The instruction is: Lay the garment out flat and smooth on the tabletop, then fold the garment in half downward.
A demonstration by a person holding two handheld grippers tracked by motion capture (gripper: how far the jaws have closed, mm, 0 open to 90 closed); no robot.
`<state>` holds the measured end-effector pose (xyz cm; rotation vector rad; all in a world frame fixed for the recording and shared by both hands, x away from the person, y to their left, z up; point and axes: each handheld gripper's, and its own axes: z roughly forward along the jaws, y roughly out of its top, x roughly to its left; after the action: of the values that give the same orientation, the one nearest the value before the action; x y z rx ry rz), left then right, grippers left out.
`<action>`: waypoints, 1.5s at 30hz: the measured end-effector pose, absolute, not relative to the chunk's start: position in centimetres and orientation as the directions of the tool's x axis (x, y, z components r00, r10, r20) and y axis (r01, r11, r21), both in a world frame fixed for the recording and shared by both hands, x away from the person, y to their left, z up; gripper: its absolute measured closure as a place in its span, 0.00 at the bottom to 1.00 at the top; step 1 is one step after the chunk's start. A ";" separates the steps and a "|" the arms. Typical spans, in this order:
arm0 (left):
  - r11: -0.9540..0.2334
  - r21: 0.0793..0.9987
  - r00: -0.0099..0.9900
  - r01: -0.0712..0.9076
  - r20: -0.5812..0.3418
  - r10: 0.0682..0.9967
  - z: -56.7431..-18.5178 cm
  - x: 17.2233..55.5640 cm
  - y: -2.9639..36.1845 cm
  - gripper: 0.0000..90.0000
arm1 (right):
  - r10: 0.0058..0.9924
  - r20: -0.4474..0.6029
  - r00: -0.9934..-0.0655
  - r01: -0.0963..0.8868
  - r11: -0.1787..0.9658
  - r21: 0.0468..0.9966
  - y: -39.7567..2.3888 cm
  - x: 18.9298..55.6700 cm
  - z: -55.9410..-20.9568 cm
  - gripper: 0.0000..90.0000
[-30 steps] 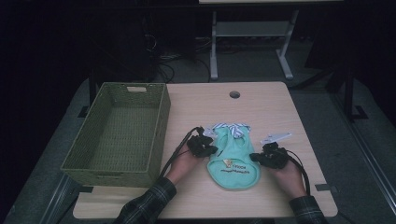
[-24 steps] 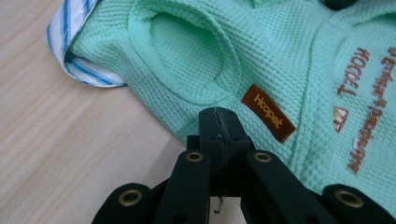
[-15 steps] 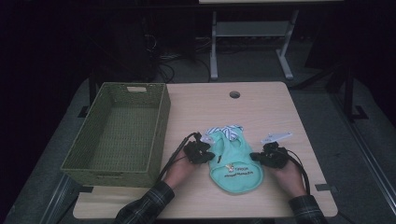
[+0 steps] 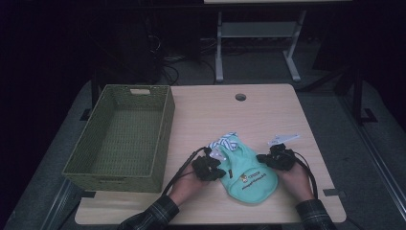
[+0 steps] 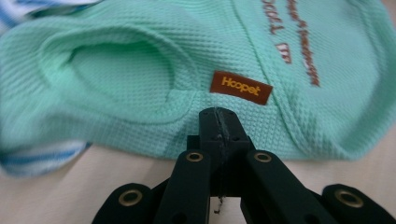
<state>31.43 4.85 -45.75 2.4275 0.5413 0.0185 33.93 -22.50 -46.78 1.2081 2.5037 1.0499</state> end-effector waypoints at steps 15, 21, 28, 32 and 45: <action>-0.641 0.655 0.893 0.401 -0.124 0.432 -43.5 32.7 6.8 0.87 | 0.738 0.140 -0.660 0.616 0.425 0.663 -22.5 33.9 -46.8 1.00; -0.596 0.674 0.859 0.436 -0.115 0.499 -42.9 34.2 8.6 0.74 | 0.736 0.143 -0.661 0.616 0.424 0.664 -22.5 33.9 -46.8 1.00; -0.561 0.684 0.818 0.465 -0.091 0.568 -43.1 35.9 9.4 0.63 | 0.734 0.143 -0.664 0.613 0.426 0.665 -22.6 33.9 -46.9 1.00; -0.549 0.678 0.799 0.489 -0.095 0.594 -43.7 36.6 9.5 0.60 | 0.733 0.143 -0.665 0.612 0.426 0.666 -22.6 34.0 -46.9 1.00; -0.596 0.618 0.799 0.512 -0.090 0.594 -45.8 37.1 9.3 0.57 | 0.733 0.144 -0.665 0.613 0.425 0.666 -22.6 33.9 -46.9 1.00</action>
<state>37.10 9.29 -45.78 2.3367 0.8138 0.1646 33.95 -22.65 -46.88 1.1960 2.5062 1.0629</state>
